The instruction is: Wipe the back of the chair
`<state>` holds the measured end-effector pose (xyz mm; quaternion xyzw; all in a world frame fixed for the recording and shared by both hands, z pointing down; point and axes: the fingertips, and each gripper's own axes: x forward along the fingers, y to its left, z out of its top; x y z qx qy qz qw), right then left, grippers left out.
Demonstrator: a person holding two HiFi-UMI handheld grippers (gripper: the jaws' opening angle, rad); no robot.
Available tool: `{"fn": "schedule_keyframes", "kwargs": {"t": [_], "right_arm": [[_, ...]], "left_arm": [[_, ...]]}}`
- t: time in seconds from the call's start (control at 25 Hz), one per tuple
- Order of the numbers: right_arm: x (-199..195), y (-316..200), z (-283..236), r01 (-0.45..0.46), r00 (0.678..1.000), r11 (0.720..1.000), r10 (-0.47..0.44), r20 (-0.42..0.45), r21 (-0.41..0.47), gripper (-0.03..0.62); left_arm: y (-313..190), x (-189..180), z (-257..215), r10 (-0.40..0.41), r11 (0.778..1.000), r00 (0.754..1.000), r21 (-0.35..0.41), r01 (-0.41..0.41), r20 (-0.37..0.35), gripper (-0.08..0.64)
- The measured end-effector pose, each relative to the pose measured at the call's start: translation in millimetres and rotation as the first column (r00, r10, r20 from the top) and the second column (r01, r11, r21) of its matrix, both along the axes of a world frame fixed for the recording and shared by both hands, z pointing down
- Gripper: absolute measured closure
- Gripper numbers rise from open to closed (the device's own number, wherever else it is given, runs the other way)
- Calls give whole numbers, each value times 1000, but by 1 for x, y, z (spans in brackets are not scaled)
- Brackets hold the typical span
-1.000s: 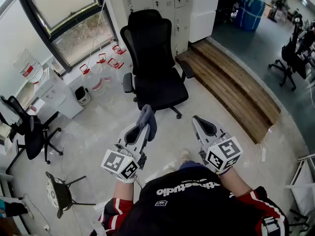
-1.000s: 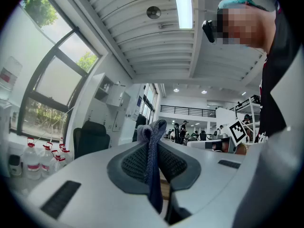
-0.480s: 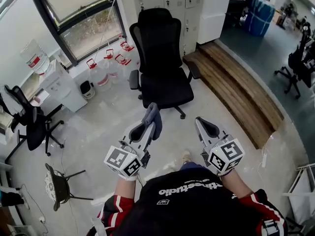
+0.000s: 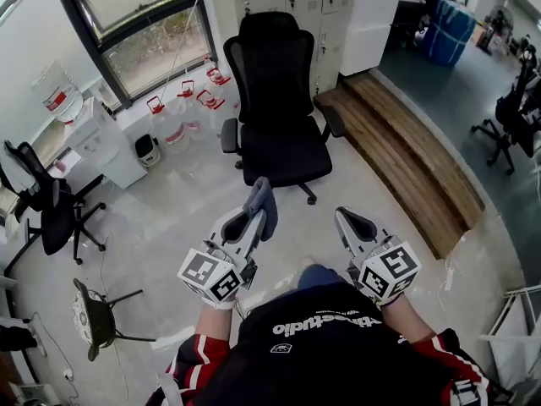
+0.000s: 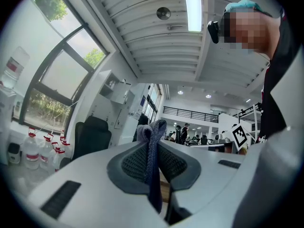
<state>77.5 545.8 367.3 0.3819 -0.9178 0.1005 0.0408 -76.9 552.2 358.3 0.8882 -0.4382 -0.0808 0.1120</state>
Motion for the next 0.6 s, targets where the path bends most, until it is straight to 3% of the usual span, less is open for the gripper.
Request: {"fn": "schedule_keyframes", "kwargs": {"t": [0.32,0.6], "right_arm": [[-5,-62,19,32,999,998,-31,23,-50,577],[-11,-173,22,99,994,994,-96,57,-52,577]], "left_arm": [[-51,-9,15,-37,999,999,-39,37,-9,503],[-154,-1,18,-60,997,998,-53,61,24,503]]}}
